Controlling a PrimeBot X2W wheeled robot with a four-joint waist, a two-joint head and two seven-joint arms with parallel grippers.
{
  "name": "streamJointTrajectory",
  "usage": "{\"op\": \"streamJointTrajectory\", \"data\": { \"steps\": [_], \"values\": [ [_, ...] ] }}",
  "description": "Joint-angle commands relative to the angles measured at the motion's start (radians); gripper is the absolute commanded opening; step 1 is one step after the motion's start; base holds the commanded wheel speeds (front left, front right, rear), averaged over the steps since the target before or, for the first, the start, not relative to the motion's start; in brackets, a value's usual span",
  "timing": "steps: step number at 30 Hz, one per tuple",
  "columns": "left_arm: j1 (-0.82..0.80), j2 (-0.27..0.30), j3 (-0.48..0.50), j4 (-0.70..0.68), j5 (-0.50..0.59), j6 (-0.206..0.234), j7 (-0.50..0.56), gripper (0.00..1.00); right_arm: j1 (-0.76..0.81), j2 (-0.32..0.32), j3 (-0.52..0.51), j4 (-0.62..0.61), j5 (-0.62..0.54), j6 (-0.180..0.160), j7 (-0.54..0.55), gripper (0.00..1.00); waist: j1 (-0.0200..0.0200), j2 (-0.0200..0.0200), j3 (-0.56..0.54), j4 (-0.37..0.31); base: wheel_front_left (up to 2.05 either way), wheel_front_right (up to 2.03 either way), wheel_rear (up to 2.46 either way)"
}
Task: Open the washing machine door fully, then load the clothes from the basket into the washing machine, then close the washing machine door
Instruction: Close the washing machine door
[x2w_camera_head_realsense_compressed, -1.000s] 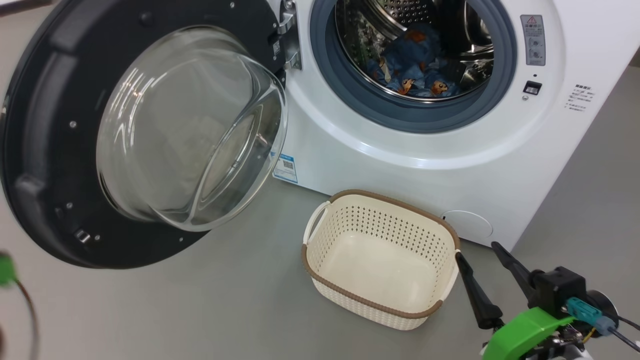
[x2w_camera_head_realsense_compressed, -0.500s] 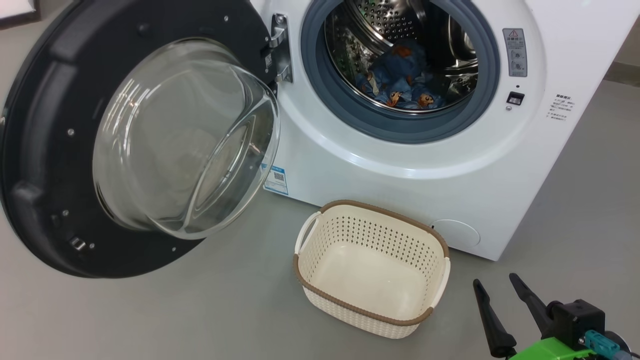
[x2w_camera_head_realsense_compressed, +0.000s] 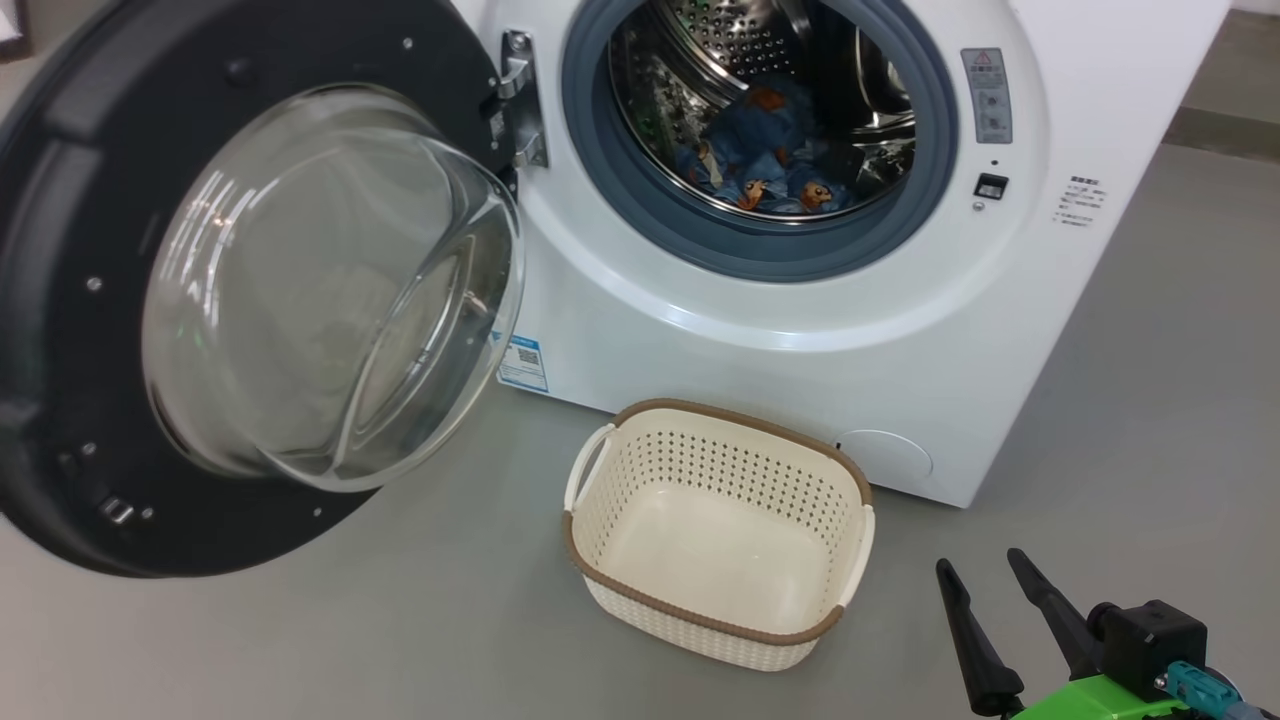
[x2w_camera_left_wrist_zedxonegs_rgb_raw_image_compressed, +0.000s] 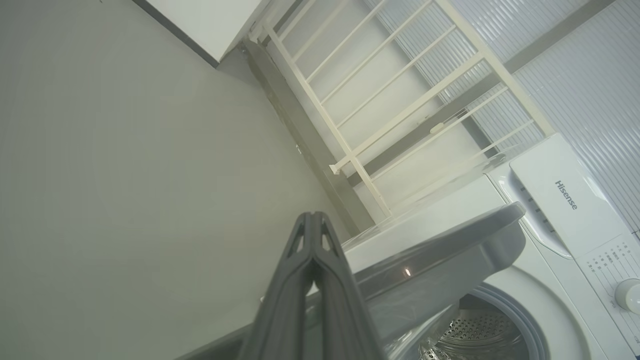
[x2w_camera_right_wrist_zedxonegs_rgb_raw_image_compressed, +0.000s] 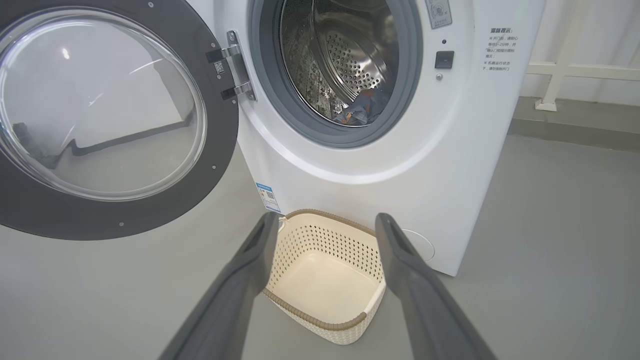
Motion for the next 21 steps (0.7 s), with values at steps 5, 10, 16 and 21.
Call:
{"op": "streamJointTrajectory", "data": {
  "steps": [5,10,16,21],
  "values": [
    [-0.039,0.08,0.032,0.034,-0.026,-0.008,0.027,0.0,-0.033,-0.009,0.028,-0.029,0.011,0.004,0.0,1.0,0.0,0.0,0.008,-0.033,0.0,0.0,0.0],
    [-0.042,0.085,0.049,0.077,-0.046,-0.006,0.025,0.0,-0.031,-0.009,0.025,-0.031,0.014,0.004,0.003,1.0,0.0,0.0,0.016,-0.052,0.0,0.0,0.0],
    [-0.042,0.084,0.047,0.113,-0.058,-0.012,0.045,0.0,-0.035,-0.011,0.025,-0.036,0.014,0.004,0.008,1.0,0.0,0.0,0.029,-0.06,0.0,0.0,0.0],
    [-0.042,0.083,0.042,0.129,-0.073,-0.02,0.075,0.0,-0.039,-0.015,0.025,-0.035,0.016,0.004,0.01,1.0,0.0,0.0,0.03,-0.061,0.0,0.0,0.0]
  ]
}}
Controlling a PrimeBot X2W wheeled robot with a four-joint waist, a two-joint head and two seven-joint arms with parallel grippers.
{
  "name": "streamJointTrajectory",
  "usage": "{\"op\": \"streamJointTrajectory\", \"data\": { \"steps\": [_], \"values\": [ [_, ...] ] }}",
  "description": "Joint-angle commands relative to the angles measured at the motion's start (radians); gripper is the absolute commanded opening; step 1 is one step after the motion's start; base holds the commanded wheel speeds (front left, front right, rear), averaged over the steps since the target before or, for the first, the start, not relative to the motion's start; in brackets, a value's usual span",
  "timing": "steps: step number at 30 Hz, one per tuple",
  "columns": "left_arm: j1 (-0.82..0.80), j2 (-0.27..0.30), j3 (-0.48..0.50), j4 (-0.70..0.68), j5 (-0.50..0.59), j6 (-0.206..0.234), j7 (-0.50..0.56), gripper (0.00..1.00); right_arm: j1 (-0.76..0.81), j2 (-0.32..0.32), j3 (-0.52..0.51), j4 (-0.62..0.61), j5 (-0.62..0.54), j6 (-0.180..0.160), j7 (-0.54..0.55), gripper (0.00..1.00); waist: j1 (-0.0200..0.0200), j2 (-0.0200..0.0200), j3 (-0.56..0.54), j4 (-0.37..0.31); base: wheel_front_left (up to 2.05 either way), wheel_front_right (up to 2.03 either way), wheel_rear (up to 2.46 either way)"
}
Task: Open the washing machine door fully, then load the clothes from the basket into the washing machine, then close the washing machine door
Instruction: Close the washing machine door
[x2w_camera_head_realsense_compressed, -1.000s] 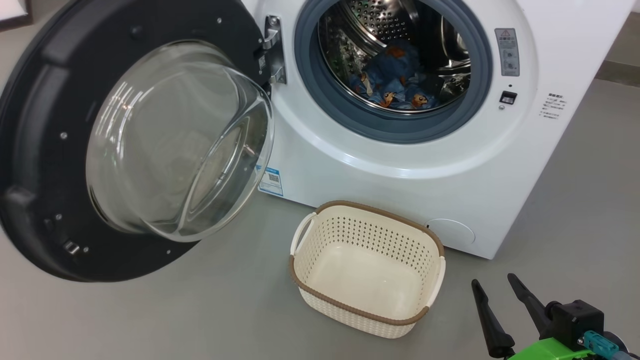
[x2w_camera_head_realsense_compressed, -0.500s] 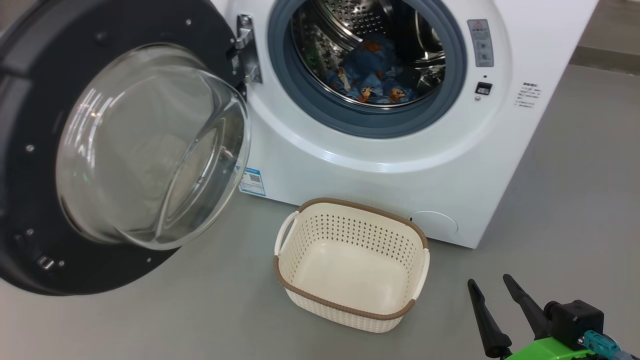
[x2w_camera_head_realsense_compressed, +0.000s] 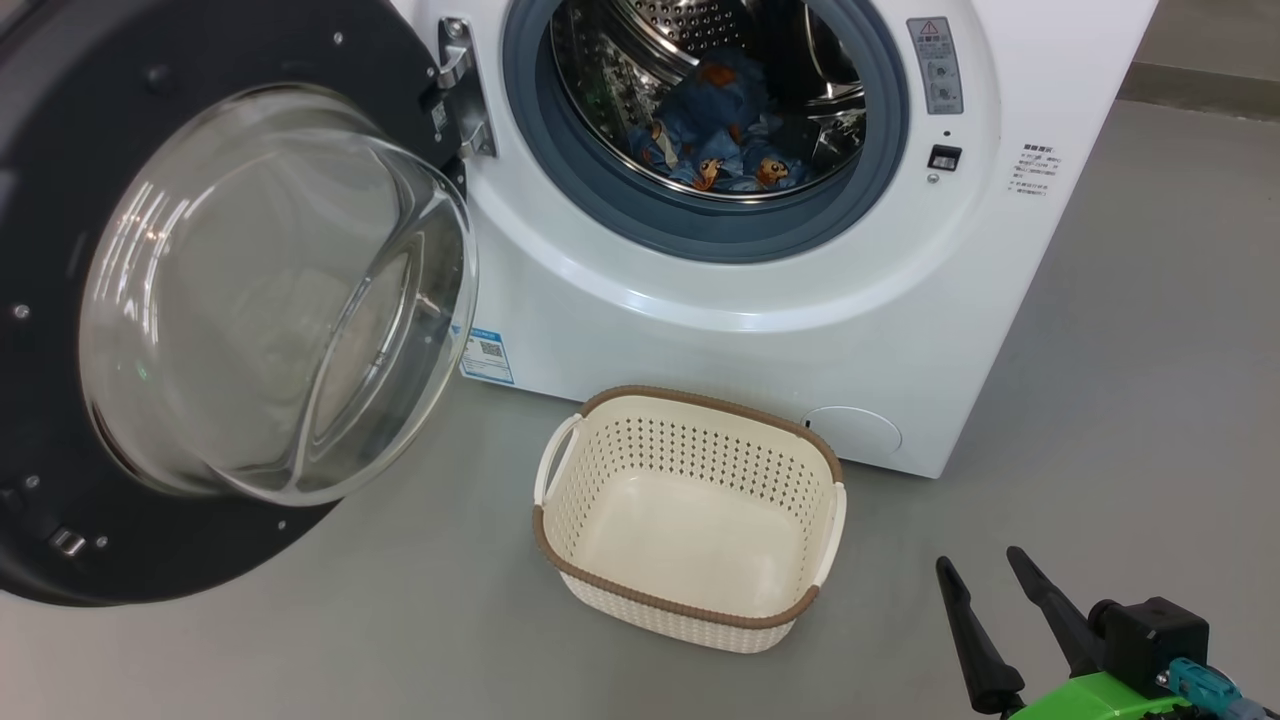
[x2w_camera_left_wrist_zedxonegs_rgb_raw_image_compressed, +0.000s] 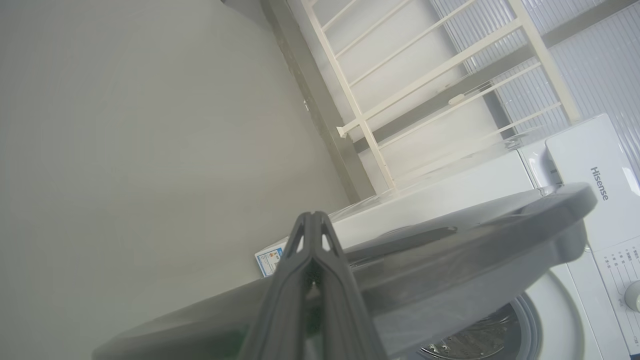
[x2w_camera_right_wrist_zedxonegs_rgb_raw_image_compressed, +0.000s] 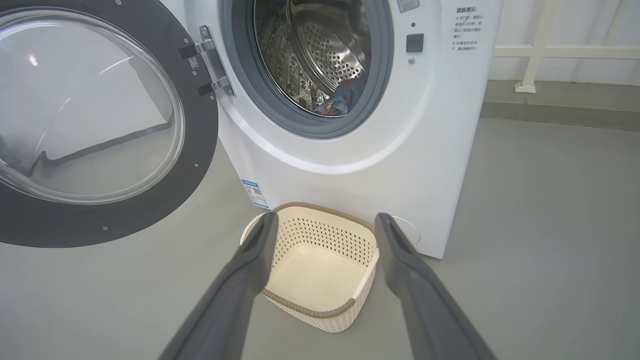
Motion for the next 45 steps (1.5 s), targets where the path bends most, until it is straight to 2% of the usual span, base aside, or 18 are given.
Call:
{"op": "streamJointTrajectory", "data": {
  "steps": [1,9,19,36,45],
  "values": [
    [-0.028,0.051,0.009,-0.015,-0.016,-0.012,0.019,0.0,-0.037,-0.016,0.023,-0.029,0.007,0.004,0.001,1.0,0.0,-0.0001,-0.001,0.0,0.0,0.0,0.0],
    [-0.019,0.038,0.012,-0.027,-0.074,-0.022,0.106,0.0,-0.032,-0.016,0.026,-0.022,0.011,0.004,0.004,1.0,0.0,-0.0001,-0.008,0.003,0.0,0.0,0.0],
    [0.028,0.006,-0.007,-0.121,-0.142,-0.025,0.194,0.0,-0.032,-0.016,0.028,-0.018,0.014,0.004,0.007,1.0,0.0,-0.0001,-0.01,0.004,0.0,0.0,0.0],
    [0.149,-0.077,-0.017,-0.367,-0.313,-0.025,0.377,0.0,-0.036,-0.014,0.025,-0.025,0.014,0.004,0.01,1.0,0.0,-0.0001,0.014,-0.002,0.0,0.0,0.0],
    [0.192,-0.147,-0.025,-0.532,-0.409,-0.025,0.462,0.0,-0.048,-0.015,0.027,-0.029,0.014,0.004,0.012,1.0,0.0,-0.0001,0.036,-0.018,0.0,0.0,0.0]
  ]
}}
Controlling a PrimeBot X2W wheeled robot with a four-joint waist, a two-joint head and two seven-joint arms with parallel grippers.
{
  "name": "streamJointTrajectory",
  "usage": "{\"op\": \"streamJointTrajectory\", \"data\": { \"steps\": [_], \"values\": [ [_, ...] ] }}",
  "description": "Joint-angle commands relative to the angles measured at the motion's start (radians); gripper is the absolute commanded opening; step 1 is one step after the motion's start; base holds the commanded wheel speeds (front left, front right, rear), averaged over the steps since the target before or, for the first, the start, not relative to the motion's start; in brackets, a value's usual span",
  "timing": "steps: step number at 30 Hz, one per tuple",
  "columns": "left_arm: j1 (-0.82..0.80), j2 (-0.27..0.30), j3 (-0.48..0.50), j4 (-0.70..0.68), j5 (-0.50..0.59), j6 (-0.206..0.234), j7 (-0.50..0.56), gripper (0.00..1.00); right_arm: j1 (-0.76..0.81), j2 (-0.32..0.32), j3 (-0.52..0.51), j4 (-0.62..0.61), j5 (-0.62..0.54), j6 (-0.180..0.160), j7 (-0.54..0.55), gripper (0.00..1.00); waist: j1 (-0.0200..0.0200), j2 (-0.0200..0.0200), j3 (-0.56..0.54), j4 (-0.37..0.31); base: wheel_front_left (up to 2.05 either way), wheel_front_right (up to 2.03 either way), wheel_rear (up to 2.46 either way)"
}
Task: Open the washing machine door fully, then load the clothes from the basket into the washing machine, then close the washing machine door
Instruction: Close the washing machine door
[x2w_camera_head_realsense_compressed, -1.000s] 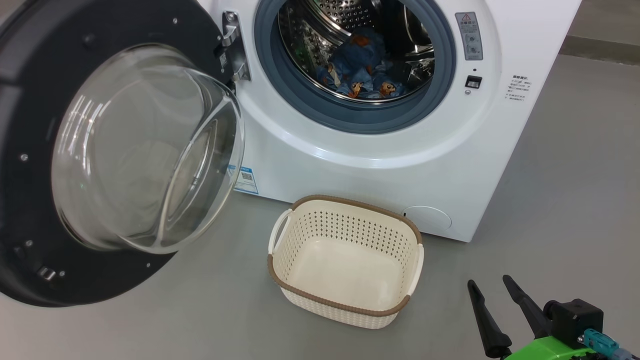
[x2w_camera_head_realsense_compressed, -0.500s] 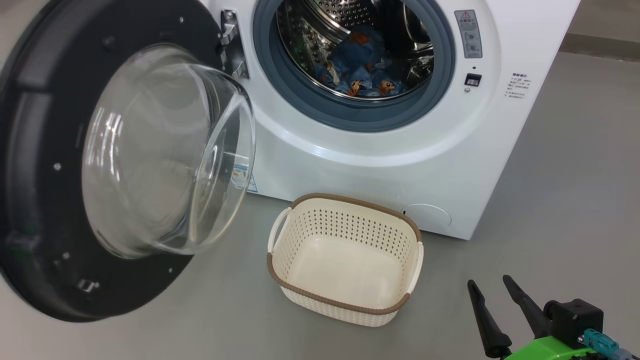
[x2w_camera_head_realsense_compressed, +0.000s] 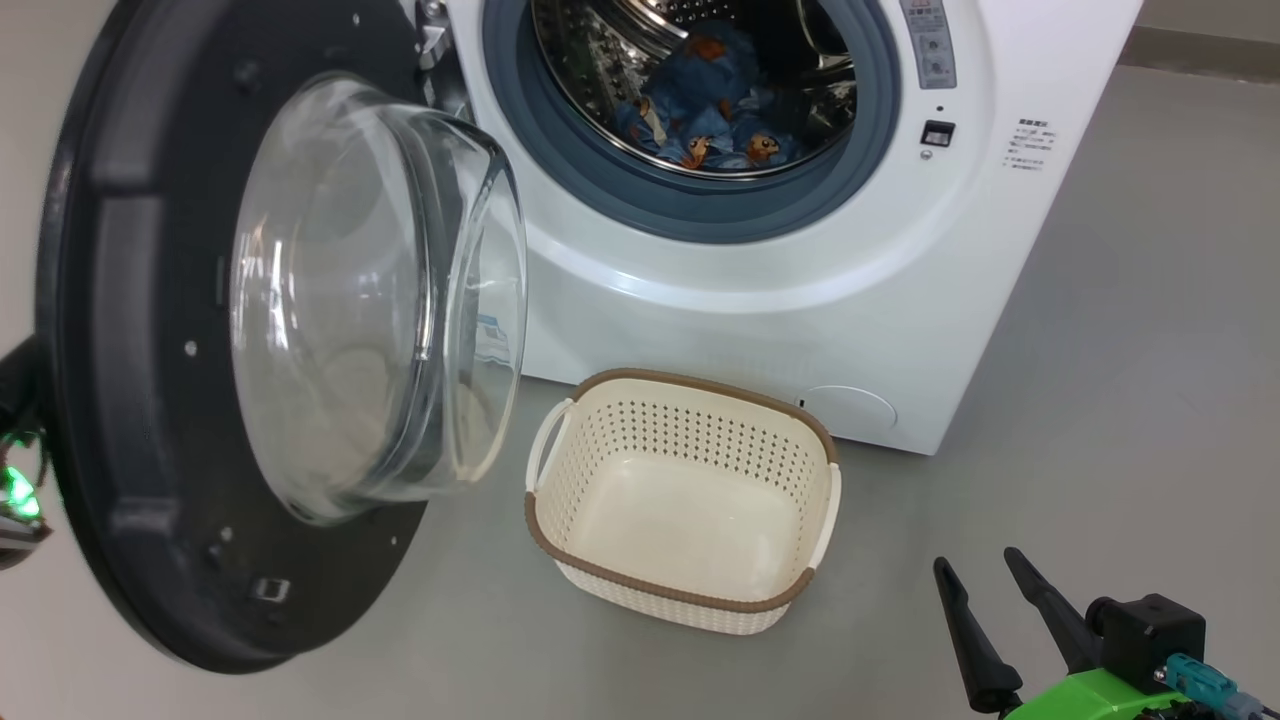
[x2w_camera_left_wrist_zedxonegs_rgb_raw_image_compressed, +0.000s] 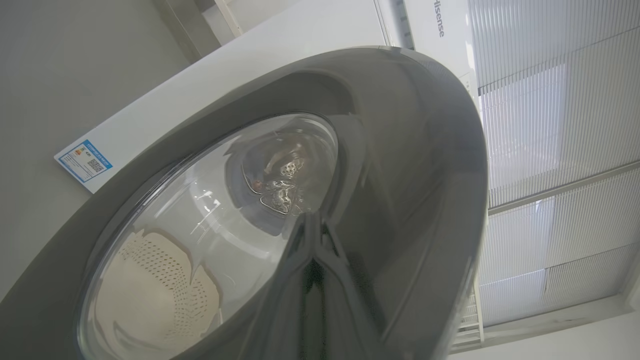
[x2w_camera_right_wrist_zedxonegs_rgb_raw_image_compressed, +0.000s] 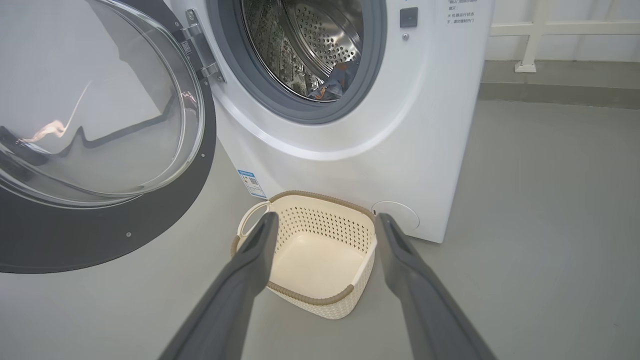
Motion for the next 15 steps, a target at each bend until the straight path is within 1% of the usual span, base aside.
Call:
{"op": "streamJointTrajectory", "data": {
  "steps": [1,6,15],
  "values": [
    [0.004,0.028,0.007,-0.048,-0.015,-0.007,0.019,0.0,-0.047,-0.014,0.027,-0.03,0.007,0.004,-0.004,1.0,0.0,0.0,0.004,-0.006,0.0,0.0,0.0],
    [0.018,-0.012,0.004,-0.107,-0.049,-0.002,0.042,0.0,-0.059,-0.014,0.035,-0.027,0.011,0.004,-0.006,1.0,0.0,0.0,0.014,-0.033,0.0,0.0,0.0],
    [0.034,-0.094,-0.009,-0.216,-0.093,0.003,0.052,0.0,-0.081,-0.013,0.043,-0.019,0.017,0.004,-0.013,1.0,0.0,0.0,0.034,-0.097,0.0,0.0,0.0]
  ]
}}
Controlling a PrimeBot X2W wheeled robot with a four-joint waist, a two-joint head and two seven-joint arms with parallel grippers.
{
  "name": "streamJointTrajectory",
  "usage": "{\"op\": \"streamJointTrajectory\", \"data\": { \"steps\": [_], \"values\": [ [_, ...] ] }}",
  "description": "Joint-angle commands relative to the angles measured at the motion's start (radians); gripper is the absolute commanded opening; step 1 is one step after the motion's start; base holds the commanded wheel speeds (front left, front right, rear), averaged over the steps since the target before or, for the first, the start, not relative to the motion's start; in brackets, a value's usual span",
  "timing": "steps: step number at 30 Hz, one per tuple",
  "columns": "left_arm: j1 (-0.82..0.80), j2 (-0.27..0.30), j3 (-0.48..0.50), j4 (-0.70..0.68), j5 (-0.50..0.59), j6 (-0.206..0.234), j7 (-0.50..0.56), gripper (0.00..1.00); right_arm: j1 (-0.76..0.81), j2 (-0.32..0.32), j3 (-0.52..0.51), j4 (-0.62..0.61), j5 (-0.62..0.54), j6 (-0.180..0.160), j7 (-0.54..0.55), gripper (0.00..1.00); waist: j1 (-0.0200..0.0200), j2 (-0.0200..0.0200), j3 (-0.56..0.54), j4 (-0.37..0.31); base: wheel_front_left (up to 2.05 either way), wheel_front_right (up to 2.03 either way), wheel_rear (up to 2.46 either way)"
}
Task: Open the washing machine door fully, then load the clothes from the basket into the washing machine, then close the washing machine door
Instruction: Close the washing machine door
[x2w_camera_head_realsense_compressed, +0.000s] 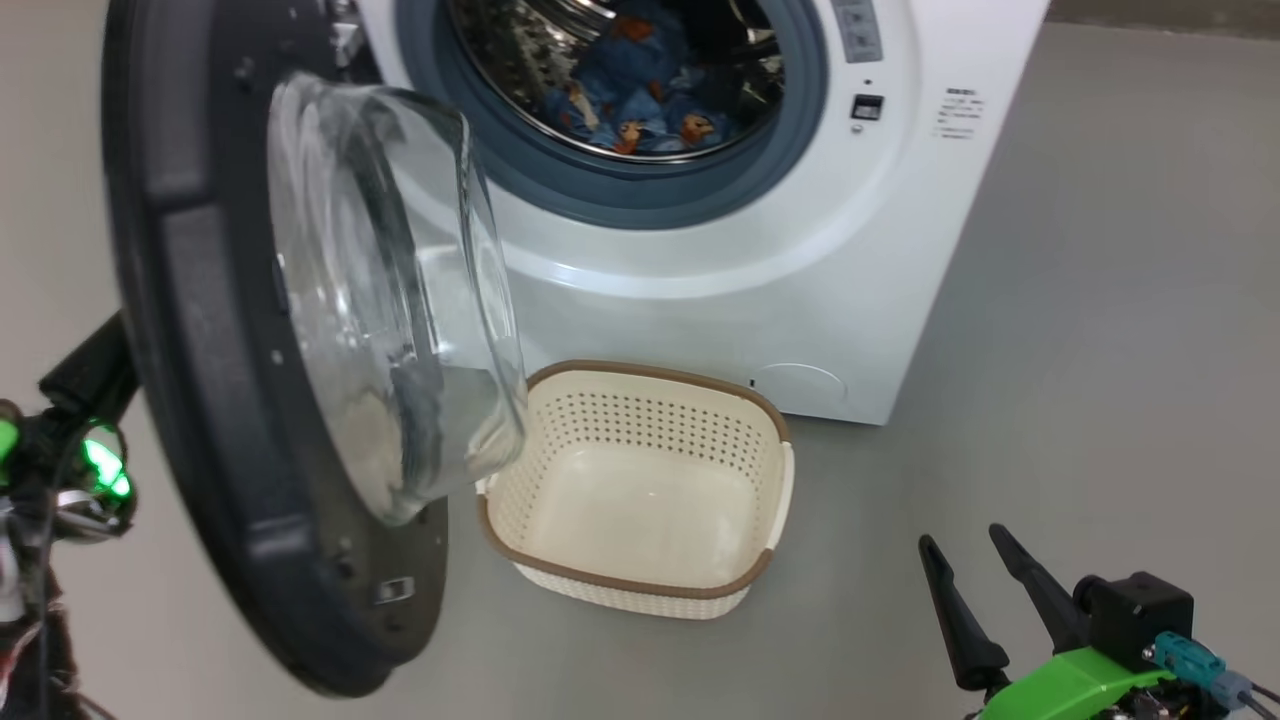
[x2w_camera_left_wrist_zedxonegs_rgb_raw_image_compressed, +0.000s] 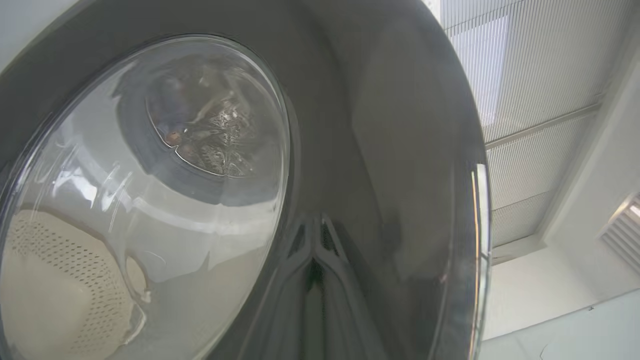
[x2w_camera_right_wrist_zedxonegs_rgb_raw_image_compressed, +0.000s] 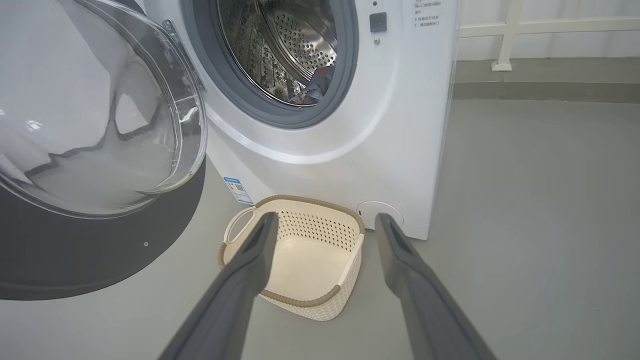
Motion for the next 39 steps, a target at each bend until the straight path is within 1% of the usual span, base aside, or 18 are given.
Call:
{"op": "streamJointTrajectory", "data": {
  "steps": [1,5,6,8,17,28,39],
  "values": [
    [-0.012,0.007,0.003,-0.064,-0.019,-0.005,0.016,0.0,-0.053,-0.012,0.025,-0.022,0.016,0.004,-0.013,1.0,-0.0001,-0.0001,0.011,-0.034,0.0,0.0,0.0],
    [-0.009,-0.012,0.003,-0.082,-0.029,-0.002,0.012,0.0,-0.059,-0.011,0.027,-0.017,0.019,0.004,-0.017,1.0,-0.0001,-0.0001,0.016,-0.063,0.0,0.0,0.0],
    [-0.008,-0.021,0.002,-0.089,-0.031,-0.001,0.009,0.0,-0.062,-0.01,0.028,-0.014,0.02,0.004,-0.02,1.0,-0.0001,-0.0001,0.019,-0.085,0.0,0.0,0.0],
    [-0.009,-0.029,0.005,-0.091,-0.036,-0.002,0.005,0.0,-0.065,-0.009,0.03,-0.01,0.022,0.004,-0.024,1.0,-0.0001,-0.0001,0.02,-0.108,0.0,0.0,0.0],
    [-0.019,-0.046,0.009,-0.081,-0.035,-0.006,-0.02,0.0,-0.07,-0.006,0.035,0.006,0.028,0.004,-0.037,1.0,-0.0001,-0.0001,0.024,-0.227,0.0,0.0,0.0],
    [-0.049,-0.045,0.031,-0.05,-0.03,-0.013,-0.071,0.0,-0.078,-0.004,0.043,0.021,0.036,0.004,-0.051,1.0,-0.0001,-0.0001,0.039,-0.371,0.0,0.0,0.0],
    [-0.081,-0.04,0.035,-0.022,-0.014,-0.016,-0.126,0.0,-0.098,-0.002,0.057,0.041,0.047,0.004,-0.068,1.0,-0.0001,-0.0001,0.056,-0.476,0.0,0.0,0.0]
  ]
}}
